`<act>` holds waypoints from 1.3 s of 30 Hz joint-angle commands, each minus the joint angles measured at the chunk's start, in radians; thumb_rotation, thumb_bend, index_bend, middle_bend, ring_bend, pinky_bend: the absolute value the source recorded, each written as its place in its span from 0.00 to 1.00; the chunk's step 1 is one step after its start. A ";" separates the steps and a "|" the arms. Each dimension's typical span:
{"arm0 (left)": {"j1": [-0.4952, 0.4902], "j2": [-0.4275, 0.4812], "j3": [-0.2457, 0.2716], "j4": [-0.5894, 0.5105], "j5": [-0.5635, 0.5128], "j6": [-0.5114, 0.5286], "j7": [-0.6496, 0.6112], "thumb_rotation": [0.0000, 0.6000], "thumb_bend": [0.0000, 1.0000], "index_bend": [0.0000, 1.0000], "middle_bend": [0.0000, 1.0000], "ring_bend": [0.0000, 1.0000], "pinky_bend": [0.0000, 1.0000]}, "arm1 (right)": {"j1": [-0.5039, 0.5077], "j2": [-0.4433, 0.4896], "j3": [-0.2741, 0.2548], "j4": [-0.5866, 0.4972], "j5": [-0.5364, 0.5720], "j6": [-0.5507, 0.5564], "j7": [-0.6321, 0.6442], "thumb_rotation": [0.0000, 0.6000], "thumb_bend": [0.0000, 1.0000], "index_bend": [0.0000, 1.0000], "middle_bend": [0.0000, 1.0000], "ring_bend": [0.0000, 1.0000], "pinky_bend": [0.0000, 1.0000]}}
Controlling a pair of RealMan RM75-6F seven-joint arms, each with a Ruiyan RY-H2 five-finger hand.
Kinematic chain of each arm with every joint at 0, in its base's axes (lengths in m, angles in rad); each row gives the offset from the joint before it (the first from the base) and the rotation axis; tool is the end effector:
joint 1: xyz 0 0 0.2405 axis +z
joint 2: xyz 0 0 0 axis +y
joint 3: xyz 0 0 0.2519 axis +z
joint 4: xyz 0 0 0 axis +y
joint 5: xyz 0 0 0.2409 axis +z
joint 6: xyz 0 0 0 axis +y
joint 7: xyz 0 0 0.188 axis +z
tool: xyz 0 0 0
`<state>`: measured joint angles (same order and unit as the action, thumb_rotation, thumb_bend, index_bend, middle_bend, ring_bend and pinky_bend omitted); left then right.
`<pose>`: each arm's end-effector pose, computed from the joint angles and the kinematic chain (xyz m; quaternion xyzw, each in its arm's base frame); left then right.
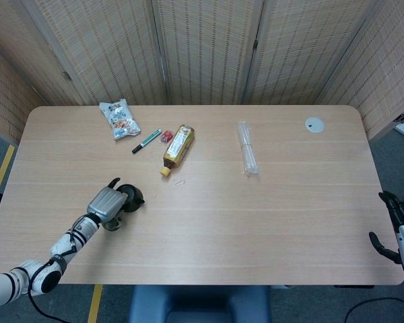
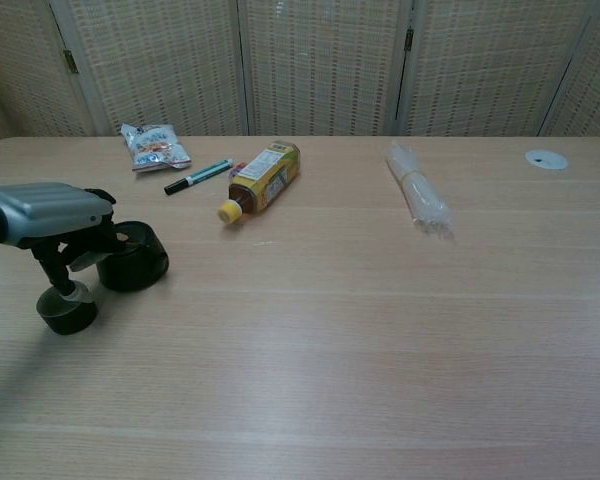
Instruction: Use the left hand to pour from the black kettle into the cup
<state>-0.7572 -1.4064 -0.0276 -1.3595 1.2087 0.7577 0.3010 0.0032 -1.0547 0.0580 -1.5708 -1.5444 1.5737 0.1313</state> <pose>-0.2220 0.3897 -0.0492 -0.8267 -0.3176 -0.2168 0.4107 -0.3358 -0.2026 0.1680 0.5686 -0.3791 0.4112 0.6032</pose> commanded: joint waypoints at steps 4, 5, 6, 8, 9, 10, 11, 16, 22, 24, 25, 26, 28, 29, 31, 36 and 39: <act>-0.014 -0.010 -0.018 0.015 0.011 -0.021 -0.059 0.99 0.20 0.88 0.91 0.76 0.00 | 0.000 0.000 0.001 0.000 0.002 -0.001 0.000 1.00 0.35 0.08 0.14 0.18 0.00; -0.017 -0.011 -0.021 0.017 0.015 -0.027 -0.074 0.98 0.20 0.89 0.92 0.76 0.00 | 0.000 0.000 0.001 0.000 0.002 -0.001 0.000 1.00 0.35 0.08 0.14 0.18 0.00; -0.020 -0.012 -0.023 0.019 0.021 -0.031 -0.090 0.96 0.19 0.89 0.92 0.77 0.00 | 0.000 0.000 0.001 0.000 0.002 0.000 0.000 1.00 0.35 0.08 0.14 0.18 0.00; -0.024 -0.014 -0.028 0.027 0.039 -0.036 -0.129 0.89 0.19 0.90 0.93 0.78 0.00 | -0.001 0.000 0.000 -0.001 0.002 -0.001 0.000 1.00 0.35 0.08 0.14 0.18 0.00; -0.026 -0.015 -0.029 0.031 0.047 -0.037 -0.142 0.86 0.19 0.90 0.93 0.79 0.00 | -0.001 0.000 0.000 -0.001 0.002 -0.001 0.000 1.00 0.35 0.08 0.14 0.18 0.00; -0.029 -0.017 -0.030 0.037 0.057 -0.039 -0.157 0.84 0.18 0.91 0.94 0.79 0.00 | -0.001 -0.001 0.001 -0.001 0.004 -0.001 0.000 1.00 0.35 0.08 0.14 0.18 0.00; -0.031 -0.019 -0.031 0.041 0.064 -0.039 -0.168 0.82 0.18 0.91 0.94 0.79 0.00 | -0.001 -0.001 0.001 -0.001 0.004 -0.002 0.000 1.00 0.35 0.08 0.14 0.18 0.00; -0.042 -0.029 -0.040 0.065 0.083 -0.049 -0.223 0.71 0.17 0.92 0.95 0.81 0.00 | 0.002 -0.003 0.002 0.000 0.006 -0.006 -0.001 1.00 0.35 0.08 0.14 0.18 0.00; -0.053 -0.036 -0.055 0.079 0.074 -0.062 -0.259 0.68 0.17 0.96 1.00 0.88 0.00 | 0.004 -0.004 0.004 0.002 0.011 -0.012 0.000 1.00 0.35 0.08 0.14 0.18 0.00; -0.055 -0.038 -0.061 0.082 0.066 -0.064 -0.268 0.67 0.17 0.98 1.00 0.90 0.00 | 0.005 -0.005 0.005 0.003 0.012 -0.013 0.000 1.00 0.35 0.08 0.14 0.19 0.00; -0.056 -0.040 -0.064 0.084 0.062 -0.065 -0.272 0.66 0.17 0.99 1.00 0.91 0.00 | 0.006 -0.005 0.006 0.003 0.013 -0.014 0.000 1.00 0.35 0.08 0.14 0.19 0.00; -0.056 -0.042 -0.068 0.088 0.057 -0.065 -0.276 0.66 0.17 0.99 1.00 0.92 0.00 | 0.006 -0.006 0.006 0.004 0.014 -0.015 0.001 1.00 0.35 0.08 0.14 0.19 0.00; -0.056 -0.046 -0.073 0.094 0.050 -0.062 -0.280 0.63 0.17 1.00 1.00 0.93 0.00 | 0.007 -0.007 0.006 0.005 0.015 -0.016 0.002 1.00 0.35 0.08 0.14 0.19 0.00; -0.056 -0.049 -0.075 0.097 0.047 -0.059 -0.281 0.63 0.17 1.00 1.00 0.93 0.00 | 0.007 -0.007 0.006 0.006 0.016 -0.017 0.002 1.00 0.35 0.08 0.14 0.19 0.00; -0.054 -0.054 -0.079 0.104 0.044 -0.049 -0.284 0.63 0.17 1.00 1.00 0.94 0.01 | 0.008 -0.008 0.007 0.007 0.017 -0.018 0.002 1.00 0.35 0.08 0.14 0.19 0.00; -0.050 -0.056 -0.088 0.107 0.035 -0.033 -0.287 0.62 0.17 1.00 1.00 0.94 0.07 | 0.009 -0.009 0.008 0.008 0.018 -0.019 0.002 1.00 0.35 0.08 0.14 0.19 0.00; -0.046 -0.057 -0.093 0.106 0.031 -0.022 -0.290 0.62 0.17 1.00 1.00 0.95 0.13 | 0.009 -0.009 0.008 0.008 0.019 -0.020 0.002 1.00 0.35 0.08 0.14 0.19 0.00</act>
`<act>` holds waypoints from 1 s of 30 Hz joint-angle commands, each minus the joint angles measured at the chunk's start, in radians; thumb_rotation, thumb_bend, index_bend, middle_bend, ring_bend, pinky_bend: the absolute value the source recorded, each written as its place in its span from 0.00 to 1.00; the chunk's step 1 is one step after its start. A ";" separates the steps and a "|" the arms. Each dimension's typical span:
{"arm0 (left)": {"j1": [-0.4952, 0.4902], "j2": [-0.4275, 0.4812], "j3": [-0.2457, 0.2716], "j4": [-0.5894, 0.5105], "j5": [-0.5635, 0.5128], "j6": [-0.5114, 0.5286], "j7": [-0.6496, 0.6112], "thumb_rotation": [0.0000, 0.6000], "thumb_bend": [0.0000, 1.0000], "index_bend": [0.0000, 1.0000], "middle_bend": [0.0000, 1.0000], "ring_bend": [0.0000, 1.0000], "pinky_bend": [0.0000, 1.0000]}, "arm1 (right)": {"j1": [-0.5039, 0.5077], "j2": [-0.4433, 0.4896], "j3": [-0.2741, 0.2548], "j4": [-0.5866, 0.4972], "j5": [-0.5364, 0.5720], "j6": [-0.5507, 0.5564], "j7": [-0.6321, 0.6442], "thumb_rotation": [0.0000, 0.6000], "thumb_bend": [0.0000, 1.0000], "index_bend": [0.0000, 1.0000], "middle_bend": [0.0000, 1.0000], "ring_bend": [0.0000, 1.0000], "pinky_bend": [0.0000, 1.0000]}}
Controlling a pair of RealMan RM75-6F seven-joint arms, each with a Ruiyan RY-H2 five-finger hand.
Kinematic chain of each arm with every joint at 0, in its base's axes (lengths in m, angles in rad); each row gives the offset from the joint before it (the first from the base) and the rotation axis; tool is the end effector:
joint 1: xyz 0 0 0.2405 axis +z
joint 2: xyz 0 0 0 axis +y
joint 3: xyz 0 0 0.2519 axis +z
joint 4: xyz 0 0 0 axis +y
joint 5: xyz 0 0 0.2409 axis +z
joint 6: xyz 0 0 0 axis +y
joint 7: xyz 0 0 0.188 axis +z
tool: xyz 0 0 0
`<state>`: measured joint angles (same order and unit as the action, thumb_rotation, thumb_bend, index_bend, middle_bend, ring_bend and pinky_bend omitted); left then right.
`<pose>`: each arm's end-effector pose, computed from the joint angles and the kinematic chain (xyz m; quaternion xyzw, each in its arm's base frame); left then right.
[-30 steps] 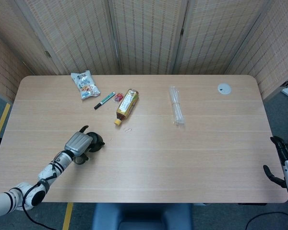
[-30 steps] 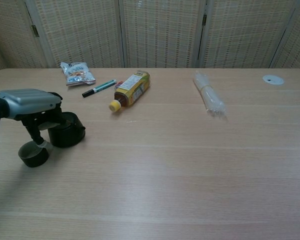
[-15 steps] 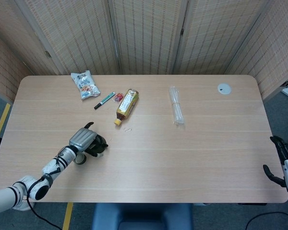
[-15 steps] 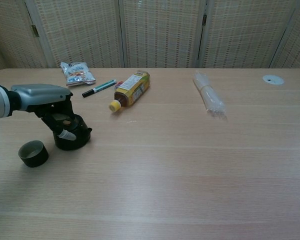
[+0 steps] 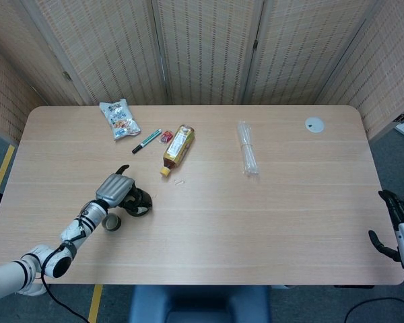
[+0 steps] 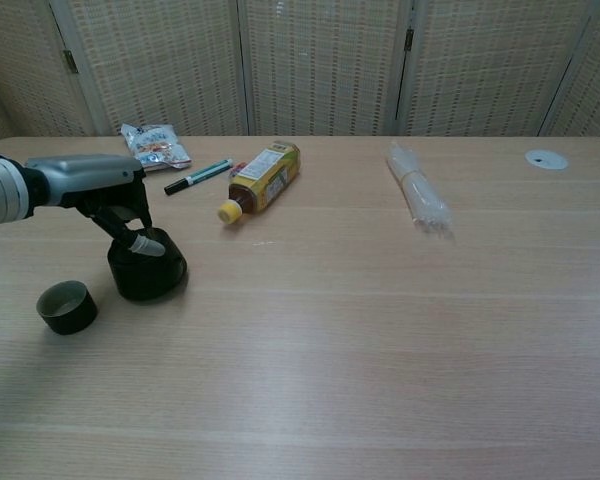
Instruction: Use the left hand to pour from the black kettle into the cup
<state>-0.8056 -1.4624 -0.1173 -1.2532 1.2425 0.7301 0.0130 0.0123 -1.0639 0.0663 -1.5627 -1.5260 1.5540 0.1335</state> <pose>-0.1923 0.4294 -0.0463 -0.7742 -0.3957 -0.3043 0.3892 -0.3389 -0.2077 0.1659 0.5653 -0.3844 0.4087 0.6047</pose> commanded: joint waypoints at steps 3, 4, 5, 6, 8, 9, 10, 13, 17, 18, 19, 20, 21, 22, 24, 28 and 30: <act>0.003 0.003 -0.005 -0.003 -0.008 0.008 -0.001 0.62 0.17 1.00 1.00 0.95 0.19 | 0.001 0.000 0.000 0.000 0.000 -0.001 0.000 1.00 0.35 0.08 0.14 0.19 0.00; 0.004 0.004 -0.007 -0.005 -0.011 0.009 0.001 0.62 0.17 1.00 1.00 0.95 0.20 | 0.001 -0.001 0.000 0.000 0.000 -0.001 0.000 1.00 0.35 0.08 0.14 0.19 0.00; 0.004 0.006 -0.008 -0.007 -0.015 0.011 0.003 0.62 0.17 1.00 1.00 0.96 0.22 | 0.001 -0.001 0.001 0.000 0.000 -0.001 0.000 1.00 0.35 0.08 0.14 0.19 0.00; 0.005 0.008 -0.010 -0.009 -0.019 0.012 0.005 0.62 0.17 1.00 1.00 0.96 0.24 | 0.002 -0.001 0.001 0.000 0.001 -0.002 0.000 1.00 0.35 0.08 0.14 0.19 0.00; 0.008 0.011 -0.014 -0.015 -0.031 0.018 0.015 0.62 0.17 1.00 1.00 0.96 0.27 | 0.003 -0.001 0.001 0.000 0.000 -0.003 0.000 1.00 0.35 0.08 0.14 0.19 0.00; 0.009 0.012 -0.015 -0.018 -0.036 0.020 0.020 0.62 0.17 1.00 1.00 0.97 0.28 | 0.003 -0.001 0.001 -0.001 -0.001 -0.003 0.000 1.00 0.35 0.08 0.14 0.19 0.00; 0.011 0.015 -0.016 -0.023 -0.044 0.023 0.028 0.62 0.18 1.00 1.00 0.97 0.30 | 0.004 -0.001 0.001 -0.001 -0.002 -0.002 0.000 1.00 0.35 0.08 0.14 0.19 0.00; 0.015 0.019 -0.021 -0.035 -0.062 0.036 0.047 0.62 0.21 1.00 1.00 0.98 0.35 | 0.005 -0.002 0.001 -0.001 -0.004 -0.002 0.000 1.00 0.35 0.08 0.14 0.19 0.00; 0.022 0.031 -0.023 -0.057 -0.084 0.048 0.073 0.62 0.24 1.00 1.00 0.99 0.43 | 0.006 -0.004 0.000 0.000 -0.007 -0.002 0.000 1.00 0.35 0.08 0.14 0.19 0.00; 0.025 0.034 -0.024 -0.063 -0.090 0.054 0.079 0.62 0.24 1.00 1.00 0.99 0.45 | 0.005 -0.004 0.000 0.000 -0.008 -0.001 0.001 1.00 0.35 0.08 0.14 0.19 0.00; 0.027 0.038 -0.025 -0.070 -0.096 0.057 0.085 0.62 0.25 1.00 1.00 1.00 0.46 | 0.005 -0.005 0.000 0.001 -0.008 0.000 0.002 1.00 0.35 0.08 0.14 0.19 0.00; 0.029 0.041 -0.026 -0.076 -0.101 0.061 0.089 0.62 0.27 1.00 1.00 1.00 0.48 | 0.005 -0.005 0.000 0.002 -0.008 0.000 0.003 1.00 0.35 0.08 0.14 0.19 0.00; 0.031 0.044 -0.027 -0.081 -0.106 0.065 0.094 0.62 0.27 1.00 1.00 1.00 0.48 | 0.005 -0.006 0.000 0.002 -0.008 0.001 0.004 1.00 0.35 0.08 0.14 0.19 0.00; 0.033 0.046 -0.028 -0.086 -0.109 0.071 0.098 0.62 0.28 1.00 1.00 1.00 0.49 | 0.005 -0.006 0.000 0.003 -0.009 0.001 0.005 1.00 0.35 0.08 0.14 0.19 0.00; 0.039 0.052 -0.029 -0.098 -0.120 0.082 0.111 0.62 0.29 1.00 1.00 1.00 0.51 | 0.005 -0.006 0.000 0.004 -0.009 0.002 0.006 1.00 0.35 0.08 0.14 0.19 0.00; 0.054 0.060 -0.031 -0.123 -0.137 0.116 0.137 0.62 0.34 1.00 1.00 1.00 0.53 | 0.005 -0.009 0.009 0.001 -0.006 0.015 -0.009 1.00 0.35 0.08 0.14 0.19 0.00; 0.060 0.064 -0.030 -0.133 -0.139 0.129 0.145 0.62 0.36 1.00 1.00 1.00 0.53 | 0.004 -0.010 0.012 -0.001 -0.004 0.020 -0.014 1.00 0.35 0.08 0.14 0.19 0.00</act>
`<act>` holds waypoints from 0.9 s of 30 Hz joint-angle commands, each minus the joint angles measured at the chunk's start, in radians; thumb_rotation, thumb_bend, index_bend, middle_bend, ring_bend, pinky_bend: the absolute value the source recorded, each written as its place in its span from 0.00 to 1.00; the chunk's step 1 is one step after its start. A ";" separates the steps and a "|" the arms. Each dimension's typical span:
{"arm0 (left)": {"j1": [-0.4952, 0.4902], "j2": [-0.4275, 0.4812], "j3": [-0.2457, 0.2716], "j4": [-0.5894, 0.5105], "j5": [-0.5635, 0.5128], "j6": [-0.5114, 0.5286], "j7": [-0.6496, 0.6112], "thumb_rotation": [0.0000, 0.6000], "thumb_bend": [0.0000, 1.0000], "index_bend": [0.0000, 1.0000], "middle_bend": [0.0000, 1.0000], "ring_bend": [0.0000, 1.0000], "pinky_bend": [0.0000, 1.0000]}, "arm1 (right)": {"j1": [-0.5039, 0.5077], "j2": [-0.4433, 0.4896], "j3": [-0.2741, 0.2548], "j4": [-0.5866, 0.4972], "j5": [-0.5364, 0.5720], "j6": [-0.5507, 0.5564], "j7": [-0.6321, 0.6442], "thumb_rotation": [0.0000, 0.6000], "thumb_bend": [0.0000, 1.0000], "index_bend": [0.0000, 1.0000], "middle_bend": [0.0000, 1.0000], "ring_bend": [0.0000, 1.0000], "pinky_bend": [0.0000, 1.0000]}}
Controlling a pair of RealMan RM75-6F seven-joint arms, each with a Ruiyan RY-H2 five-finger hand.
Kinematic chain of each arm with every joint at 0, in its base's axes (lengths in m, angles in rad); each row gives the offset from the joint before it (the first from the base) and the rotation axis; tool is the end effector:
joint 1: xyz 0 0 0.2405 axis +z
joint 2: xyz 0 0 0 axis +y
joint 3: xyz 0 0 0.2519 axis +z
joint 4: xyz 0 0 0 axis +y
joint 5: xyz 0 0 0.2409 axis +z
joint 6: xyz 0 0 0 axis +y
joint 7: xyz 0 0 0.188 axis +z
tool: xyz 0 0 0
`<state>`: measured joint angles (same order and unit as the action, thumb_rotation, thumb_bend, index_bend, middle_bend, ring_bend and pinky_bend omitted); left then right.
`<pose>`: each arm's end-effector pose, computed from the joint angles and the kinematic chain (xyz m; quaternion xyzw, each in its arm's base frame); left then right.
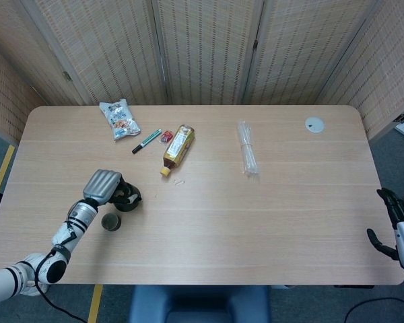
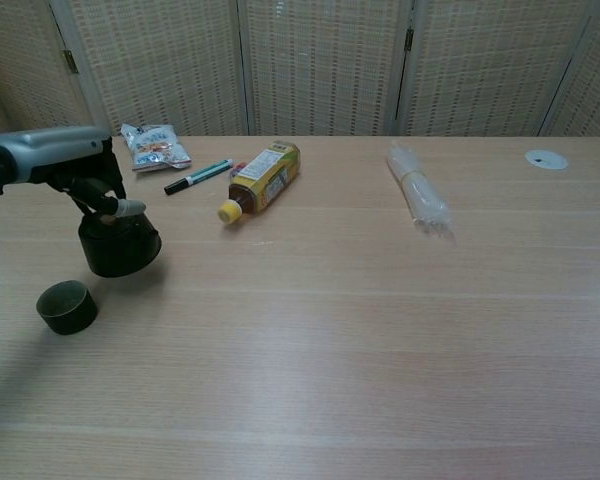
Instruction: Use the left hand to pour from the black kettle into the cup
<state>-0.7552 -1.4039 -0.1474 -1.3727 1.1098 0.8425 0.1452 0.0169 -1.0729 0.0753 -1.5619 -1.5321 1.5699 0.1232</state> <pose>-0.1957 0.4248 -0.0154 -0.7328 -0.4039 -0.3278 0.4387 -0.3341 -0.2111 0.1666 0.5642 -0.3737 0.4179 0.6061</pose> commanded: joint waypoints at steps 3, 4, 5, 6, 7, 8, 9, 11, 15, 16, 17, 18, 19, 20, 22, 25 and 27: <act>0.019 0.011 0.001 -0.024 -0.011 0.036 0.028 0.70 0.40 1.00 1.00 1.00 0.54 | 0.000 0.000 0.005 -0.006 0.005 0.004 -0.008 1.00 0.35 0.08 0.14 0.19 0.00; 0.022 0.012 0.000 -0.027 -0.013 0.041 0.029 0.74 0.41 1.00 1.00 1.00 0.54 | -0.001 0.000 0.004 -0.006 0.005 0.003 -0.008 1.00 0.35 0.08 0.14 0.19 0.00; 0.024 0.013 -0.001 -0.029 -0.014 0.046 0.029 0.76 0.41 1.00 1.00 1.00 0.54 | -0.001 0.000 0.004 -0.007 0.005 0.002 -0.008 1.00 0.35 0.08 0.14 0.19 0.00; 0.027 0.016 -0.001 -0.032 -0.014 0.050 0.028 0.77 0.42 1.00 1.00 1.00 0.54 | -0.001 0.000 0.003 -0.008 0.005 0.002 -0.008 1.00 0.35 0.08 0.14 0.19 0.00; 0.029 0.018 -0.001 -0.034 -0.014 0.052 0.028 0.78 0.42 1.00 1.00 1.00 0.54 | -0.002 0.000 0.003 -0.008 0.005 0.003 -0.007 1.00 0.35 0.08 0.14 0.19 0.00; 0.031 0.020 -0.001 -0.035 -0.014 0.054 0.028 0.78 0.43 1.00 1.00 1.00 0.54 | -0.002 0.000 0.003 -0.008 0.005 0.003 -0.007 1.00 0.35 0.08 0.14 0.19 0.00; 0.033 0.023 0.000 -0.036 -0.011 0.057 0.029 0.79 0.43 1.00 1.00 1.00 0.54 | -0.003 0.000 0.003 -0.008 0.005 0.004 -0.007 1.00 0.35 0.08 0.14 0.19 0.00; 0.038 0.028 0.002 -0.037 -0.005 0.061 0.027 0.81 0.45 1.00 1.00 1.00 0.54 | -0.003 0.000 0.005 -0.010 0.007 0.008 -0.010 1.00 0.35 0.08 0.14 0.19 0.00; 0.048 0.035 0.006 -0.036 0.004 0.073 0.025 0.87 0.46 1.00 1.00 1.00 0.54 | -0.005 -0.002 0.007 -0.016 0.009 0.011 -0.016 1.00 0.35 0.08 0.14 0.19 0.00; 0.051 0.037 0.007 -0.036 0.005 0.075 0.023 0.88 0.47 1.00 1.00 1.00 0.54 | -0.005 -0.002 0.007 -0.018 0.010 0.011 -0.017 1.00 0.35 0.08 0.14 0.19 0.00; 0.053 0.038 0.007 -0.035 0.005 0.075 0.021 0.89 0.47 1.00 1.00 1.00 0.54 | -0.005 -0.003 0.008 -0.020 0.011 0.011 -0.018 1.00 0.35 0.08 0.14 0.19 0.00; 0.056 0.041 0.008 -0.034 0.006 0.075 0.019 0.90 0.47 1.00 1.00 1.00 0.55 | -0.005 -0.003 0.010 -0.022 0.013 0.012 -0.019 1.00 0.35 0.08 0.14 0.19 0.00; 0.057 0.043 0.010 -0.033 0.008 0.075 0.018 0.94 0.47 1.00 1.00 1.00 0.55 | -0.005 -0.003 0.012 -0.025 0.014 0.013 -0.021 1.00 0.35 0.08 0.14 0.19 0.00; 0.060 0.044 0.011 -0.030 0.011 0.078 0.019 0.97 0.48 1.00 1.00 1.00 0.55 | -0.004 -0.003 0.014 -0.028 0.015 0.015 -0.025 1.00 0.35 0.08 0.14 0.19 0.00; 0.065 0.047 0.014 -0.028 0.016 0.082 0.017 1.00 0.49 1.00 1.00 1.00 0.55 | -0.004 -0.003 0.016 -0.034 0.018 0.016 -0.033 1.00 0.35 0.08 0.14 0.19 0.00; 0.075 0.052 0.017 -0.027 0.026 0.091 0.006 1.00 0.49 1.00 1.00 1.00 0.55 | -0.003 -0.001 0.020 -0.046 0.027 0.012 -0.043 1.00 0.35 0.08 0.14 0.20 0.00; 0.082 0.057 0.022 -0.026 0.037 0.096 0.002 1.00 0.49 1.00 1.00 1.00 0.55 | -0.002 0.001 0.023 -0.052 0.032 0.010 -0.049 1.00 0.35 0.08 0.14 0.20 0.00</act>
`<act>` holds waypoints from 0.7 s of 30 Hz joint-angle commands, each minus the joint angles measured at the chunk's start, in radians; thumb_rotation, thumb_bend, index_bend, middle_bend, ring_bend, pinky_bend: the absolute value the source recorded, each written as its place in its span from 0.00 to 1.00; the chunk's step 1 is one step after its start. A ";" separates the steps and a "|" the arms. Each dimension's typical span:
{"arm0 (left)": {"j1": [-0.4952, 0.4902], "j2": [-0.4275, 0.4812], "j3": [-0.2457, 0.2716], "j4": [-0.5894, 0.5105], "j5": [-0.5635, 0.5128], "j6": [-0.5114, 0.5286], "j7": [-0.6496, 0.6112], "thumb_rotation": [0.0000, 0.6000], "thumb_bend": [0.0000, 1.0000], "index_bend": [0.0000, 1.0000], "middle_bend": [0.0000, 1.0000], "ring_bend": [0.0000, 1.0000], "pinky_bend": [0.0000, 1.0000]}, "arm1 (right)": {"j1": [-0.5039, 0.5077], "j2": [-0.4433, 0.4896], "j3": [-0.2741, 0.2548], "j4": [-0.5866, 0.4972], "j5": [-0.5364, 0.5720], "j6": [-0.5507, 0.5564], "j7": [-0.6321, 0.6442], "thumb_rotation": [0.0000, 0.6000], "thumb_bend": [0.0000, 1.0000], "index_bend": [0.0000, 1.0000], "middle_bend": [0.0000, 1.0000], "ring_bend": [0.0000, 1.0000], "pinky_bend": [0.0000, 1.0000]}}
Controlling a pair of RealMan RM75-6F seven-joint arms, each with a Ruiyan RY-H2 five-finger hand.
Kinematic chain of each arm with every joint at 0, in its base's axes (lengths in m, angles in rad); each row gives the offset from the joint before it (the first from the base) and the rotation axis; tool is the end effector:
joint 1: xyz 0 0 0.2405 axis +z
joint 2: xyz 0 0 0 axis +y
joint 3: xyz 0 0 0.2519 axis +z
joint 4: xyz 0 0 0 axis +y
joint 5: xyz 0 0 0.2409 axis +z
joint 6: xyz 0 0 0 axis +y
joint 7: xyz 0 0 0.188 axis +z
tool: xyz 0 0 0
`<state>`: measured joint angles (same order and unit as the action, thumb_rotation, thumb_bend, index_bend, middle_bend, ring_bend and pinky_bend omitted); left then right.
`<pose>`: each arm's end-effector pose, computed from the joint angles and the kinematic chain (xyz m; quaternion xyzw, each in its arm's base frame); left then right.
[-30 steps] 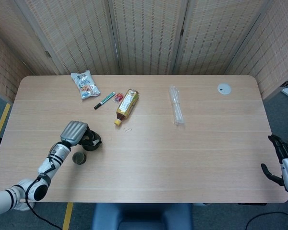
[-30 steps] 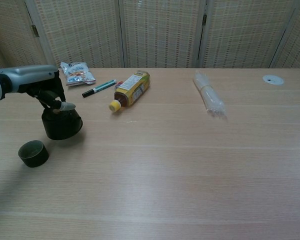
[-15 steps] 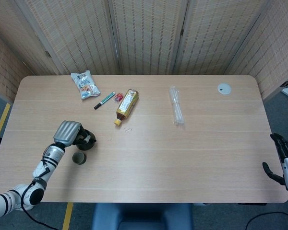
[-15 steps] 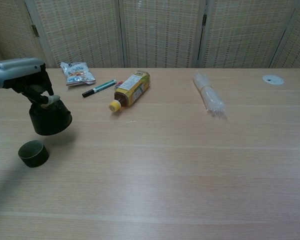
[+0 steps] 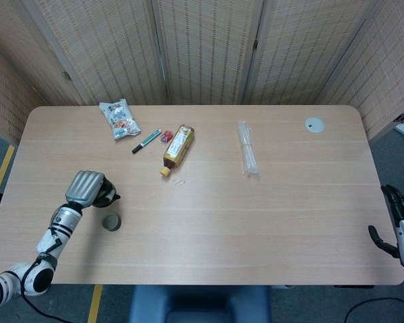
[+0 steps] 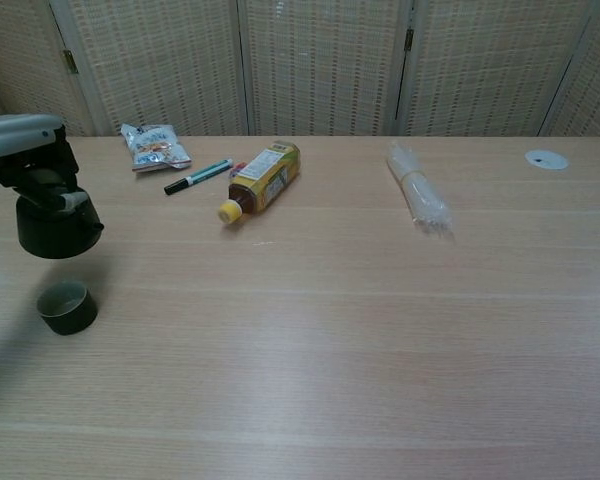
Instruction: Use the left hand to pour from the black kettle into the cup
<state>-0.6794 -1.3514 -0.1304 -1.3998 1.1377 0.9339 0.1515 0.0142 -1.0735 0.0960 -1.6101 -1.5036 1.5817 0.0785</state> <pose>-0.2248 0.4127 0.0135 -0.7132 -0.3920 -0.3301 0.4783 -0.3262 -0.2143 0.1688 0.5482 -0.3712 0.4229 0.6188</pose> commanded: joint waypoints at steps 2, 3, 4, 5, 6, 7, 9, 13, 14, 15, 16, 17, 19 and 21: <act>0.011 0.010 0.009 0.002 0.018 0.007 -0.008 1.00 0.49 1.00 1.00 1.00 0.55 | 0.002 0.002 0.002 -0.009 0.005 -0.005 -0.010 1.00 0.35 0.08 0.14 0.20 0.00; 0.014 0.013 0.011 0.002 0.023 0.009 -0.011 1.00 0.49 1.00 1.00 1.00 0.55 | 0.003 0.003 0.002 -0.013 0.005 -0.007 -0.012 1.00 0.35 0.08 0.14 0.20 0.00; 0.017 0.016 0.012 0.002 0.028 0.011 -0.014 1.00 0.49 1.00 1.00 1.00 0.55 | 0.004 0.004 0.001 -0.015 0.005 -0.010 -0.013 1.00 0.35 0.08 0.14 0.20 0.00; 0.020 0.019 0.014 0.001 0.032 0.013 -0.018 1.00 0.49 1.00 1.00 1.00 0.55 | 0.004 0.005 0.001 -0.017 0.005 -0.012 -0.015 1.00 0.35 0.08 0.14 0.20 0.00; 0.023 0.023 0.016 0.000 0.036 0.014 -0.022 1.00 0.49 1.00 1.00 1.00 0.55 | 0.005 0.006 0.000 -0.018 0.005 -0.014 -0.015 1.00 0.35 0.08 0.14 0.20 0.00; 0.026 0.026 0.018 -0.001 0.040 0.014 -0.026 1.00 0.49 1.00 1.00 1.00 0.55 | 0.005 0.006 0.000 -0.020 0.005 -0.015 -0.016 1.00 0.35 0.08 0.14 0.20 0.00; 0.035 0.036 0.027 -0.004 0.052 0.017 -0.030 1.00 0.49 1.00 1.00 1.00 0.55 | 0.006 0.007 -0.001 -0.023 0.007 -0.019 -0.018 1.00 0.35 0.08 0.14 0.20 0.00; 0.052 0.053 0.041 -0.017 0.073 0.027 -0.040 1.00 0.49 1.00 1.00 1.00 0.55 | 0.007 0.008 -0.002 -0.026 0.007 -0.022 -0.020 1.00 0.35 0.08 0.14 0.20 0.00; 0.055 0.056 0.044 -0.019 0.077 0.029 -0.040 1.00 0.49 1.00 1.00 1.00 0.55 | 0.007 0.008 -0.002 -0.026 0.007 -0.023 -0.020 1.00 0.35 0.08 0.14 0.20 0.00; 0.060 0.060 0.049 -0.022 0.083 0.031 -0.040 1.00 0.49 1.00 1.00 1.00 0.55 | 0.008 0.008 -0.002 -0.027 0.007 -0.024 -0.020 1.00 0.35 0.08 0.14 0.20 0.00; 0.064 0.064 0.053 -0.024 0.089 0.034 -0.040 1.00 0.49 1.00 1.00 1.00 0.55 | 0.009 0.008 -0.002 -0.027 0.007 -0.026 -0.021 1.00 0.35 0.08 0.14 0.20 0.00; 0.067 0.066 0.055 -0.025 0.093 0.036 -0.040 1.00 0.49 1.00 1.00 1.00 0.55 | 0.009 0.008 -0.002 -0.028 0.007 -0.027 -0.021 1.00 0.35 0.08 0.14 0.20 0.00; 0.074 0.071 0.061 -0.028 0.100 0.038 -0.043 1.00 0.49 1.00 1.00 1.00 0.55 | 0.010 0.008 -0.003 -0.029 0.006 -0.028 -0.022 1.00 0.35 0.08 0.14 0.20 0.00; 0.081 0.075 0.067 -0.031 0.111 0.043 -0.045 1.00 0.49 1.00 1.00 1.00 0.55 | 0.010 0.008 -0.003 -0.030 0.006 -0.028 -0.022 1.00 0.35 0.08 0.14 0.20 0.00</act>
<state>-0.6002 -1.2781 -0.0655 -1.4298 1.2459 0.9753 0.1076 0.0245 -1.0656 0.0933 -1.6400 -1.4975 1.5533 0.0565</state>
